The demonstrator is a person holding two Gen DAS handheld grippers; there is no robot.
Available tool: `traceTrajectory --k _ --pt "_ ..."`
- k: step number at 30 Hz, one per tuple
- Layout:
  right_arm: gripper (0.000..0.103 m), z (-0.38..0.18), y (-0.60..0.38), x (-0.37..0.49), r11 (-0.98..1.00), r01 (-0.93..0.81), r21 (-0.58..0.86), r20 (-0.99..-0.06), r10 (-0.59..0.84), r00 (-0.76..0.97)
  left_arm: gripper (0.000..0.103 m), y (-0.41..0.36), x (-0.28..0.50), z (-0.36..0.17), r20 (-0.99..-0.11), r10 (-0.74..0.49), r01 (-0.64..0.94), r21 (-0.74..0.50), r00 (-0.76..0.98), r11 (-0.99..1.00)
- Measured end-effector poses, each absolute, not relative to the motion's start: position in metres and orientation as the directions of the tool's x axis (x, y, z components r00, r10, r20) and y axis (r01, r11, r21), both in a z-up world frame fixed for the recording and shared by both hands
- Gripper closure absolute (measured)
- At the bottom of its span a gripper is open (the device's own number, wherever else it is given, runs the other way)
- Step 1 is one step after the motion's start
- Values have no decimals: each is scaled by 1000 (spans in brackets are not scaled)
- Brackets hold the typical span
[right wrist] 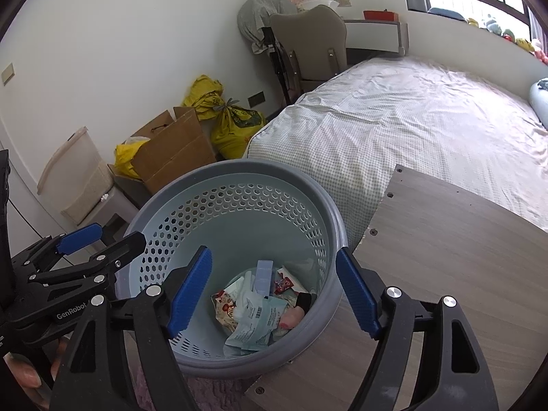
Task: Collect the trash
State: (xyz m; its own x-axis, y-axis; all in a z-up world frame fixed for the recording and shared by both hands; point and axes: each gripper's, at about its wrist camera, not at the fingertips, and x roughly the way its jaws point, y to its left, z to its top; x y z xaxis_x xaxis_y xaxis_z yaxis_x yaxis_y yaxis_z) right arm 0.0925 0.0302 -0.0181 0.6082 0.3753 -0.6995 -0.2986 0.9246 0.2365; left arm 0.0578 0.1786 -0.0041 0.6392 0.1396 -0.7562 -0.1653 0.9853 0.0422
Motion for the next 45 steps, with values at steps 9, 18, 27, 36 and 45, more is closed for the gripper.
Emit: traceTrajectory --k 9,18,27,36,45 --pt "27 -16 25 92 928 -290 234 -695 368 618 22 175 58 0 -753 144 -160 52 642 986" --pt "22 -15 22 90 930 -283 233 -690 364 626 21 172 57 2 -749 152 -167 56 645 984" --pt "13 -12 17 89 934 -271 234 -680 357 641 21 175 56 3 -751 155 -175 53 642 983" --pt "12 -11 17 89 934 -271 233 -680 356 641 21 178 54 4 -749 169 -189 59 641 980" --pt "12 -11 17 89 934 -271 234 -679 356 641 21 178 55 5 -747 170 -191 58 643 980"
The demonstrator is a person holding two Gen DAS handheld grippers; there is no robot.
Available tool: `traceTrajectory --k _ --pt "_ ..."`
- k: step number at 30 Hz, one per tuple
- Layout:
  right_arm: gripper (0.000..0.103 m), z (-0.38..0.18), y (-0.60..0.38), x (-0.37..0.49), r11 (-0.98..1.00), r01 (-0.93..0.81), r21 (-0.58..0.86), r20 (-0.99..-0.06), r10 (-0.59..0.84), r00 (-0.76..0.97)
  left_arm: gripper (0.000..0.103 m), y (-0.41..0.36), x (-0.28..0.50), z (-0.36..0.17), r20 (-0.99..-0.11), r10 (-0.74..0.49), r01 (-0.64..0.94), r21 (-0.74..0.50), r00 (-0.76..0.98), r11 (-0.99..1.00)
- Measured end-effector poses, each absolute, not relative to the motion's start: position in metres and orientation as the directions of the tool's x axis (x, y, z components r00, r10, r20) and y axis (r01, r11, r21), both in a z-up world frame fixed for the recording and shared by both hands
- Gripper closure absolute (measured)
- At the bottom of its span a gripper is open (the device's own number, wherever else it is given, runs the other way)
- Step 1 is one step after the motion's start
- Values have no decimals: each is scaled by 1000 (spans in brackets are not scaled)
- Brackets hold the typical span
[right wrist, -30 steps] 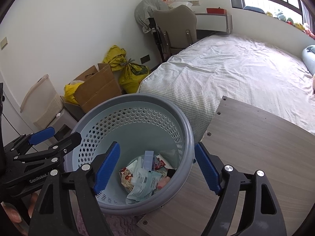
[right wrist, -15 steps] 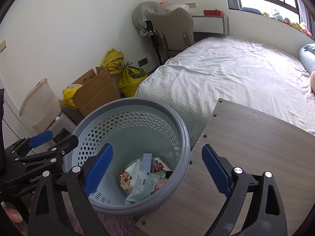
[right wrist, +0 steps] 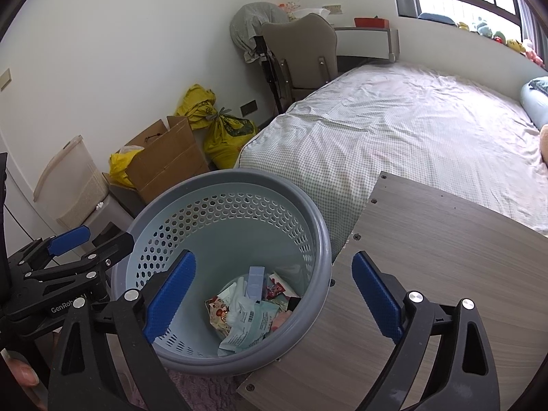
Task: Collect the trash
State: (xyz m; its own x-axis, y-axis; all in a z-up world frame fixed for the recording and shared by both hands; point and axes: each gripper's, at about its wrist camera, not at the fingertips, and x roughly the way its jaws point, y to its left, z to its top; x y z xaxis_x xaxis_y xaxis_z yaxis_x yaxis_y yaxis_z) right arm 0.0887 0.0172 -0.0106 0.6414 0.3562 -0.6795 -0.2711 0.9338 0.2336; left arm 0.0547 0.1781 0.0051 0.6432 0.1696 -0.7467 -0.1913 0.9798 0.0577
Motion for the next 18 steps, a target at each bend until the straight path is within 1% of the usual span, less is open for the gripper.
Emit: traceTrajectory --k 18 --pt "12 -10 17 89 934 -272 233 -680 356 641 21 178 56 7 -741 183 -197 70 646 978"
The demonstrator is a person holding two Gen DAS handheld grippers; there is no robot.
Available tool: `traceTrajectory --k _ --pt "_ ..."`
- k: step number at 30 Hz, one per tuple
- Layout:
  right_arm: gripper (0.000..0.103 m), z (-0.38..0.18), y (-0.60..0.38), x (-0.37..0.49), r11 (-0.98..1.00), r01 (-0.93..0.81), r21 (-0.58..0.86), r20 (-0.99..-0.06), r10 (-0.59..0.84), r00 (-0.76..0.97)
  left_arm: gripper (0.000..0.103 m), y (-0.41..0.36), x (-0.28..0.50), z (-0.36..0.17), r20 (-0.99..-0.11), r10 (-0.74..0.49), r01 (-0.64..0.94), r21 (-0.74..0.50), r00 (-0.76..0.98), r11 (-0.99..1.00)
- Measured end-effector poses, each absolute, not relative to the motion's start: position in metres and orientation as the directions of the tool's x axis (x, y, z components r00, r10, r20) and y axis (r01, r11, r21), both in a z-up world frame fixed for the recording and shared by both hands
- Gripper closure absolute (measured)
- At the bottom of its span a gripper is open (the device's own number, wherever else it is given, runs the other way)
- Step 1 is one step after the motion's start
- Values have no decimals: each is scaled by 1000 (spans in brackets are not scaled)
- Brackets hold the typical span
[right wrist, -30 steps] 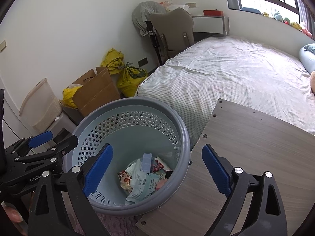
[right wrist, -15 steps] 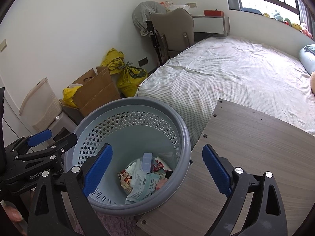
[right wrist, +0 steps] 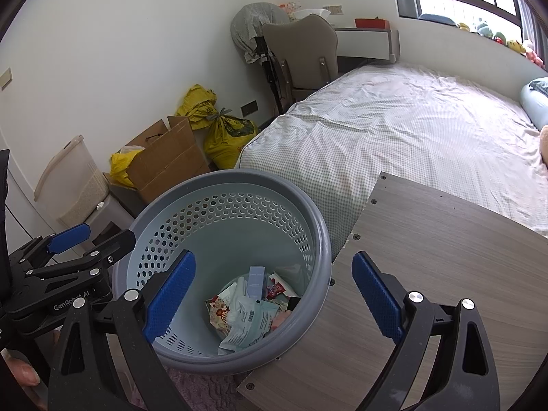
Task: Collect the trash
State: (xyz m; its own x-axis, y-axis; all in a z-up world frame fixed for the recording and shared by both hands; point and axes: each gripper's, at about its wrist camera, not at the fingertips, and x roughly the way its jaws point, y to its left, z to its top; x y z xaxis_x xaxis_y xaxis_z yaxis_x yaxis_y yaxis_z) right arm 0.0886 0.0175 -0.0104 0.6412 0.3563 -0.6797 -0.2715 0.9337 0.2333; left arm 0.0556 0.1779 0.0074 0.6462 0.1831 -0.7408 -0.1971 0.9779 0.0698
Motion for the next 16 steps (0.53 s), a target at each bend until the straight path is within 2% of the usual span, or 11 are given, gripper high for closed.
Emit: traceTrajectory --k 16 --pt "12 -11 18 88 934 -271 233 -680 356 641 21 175 55 5 -742 193 -205 76 642 976"
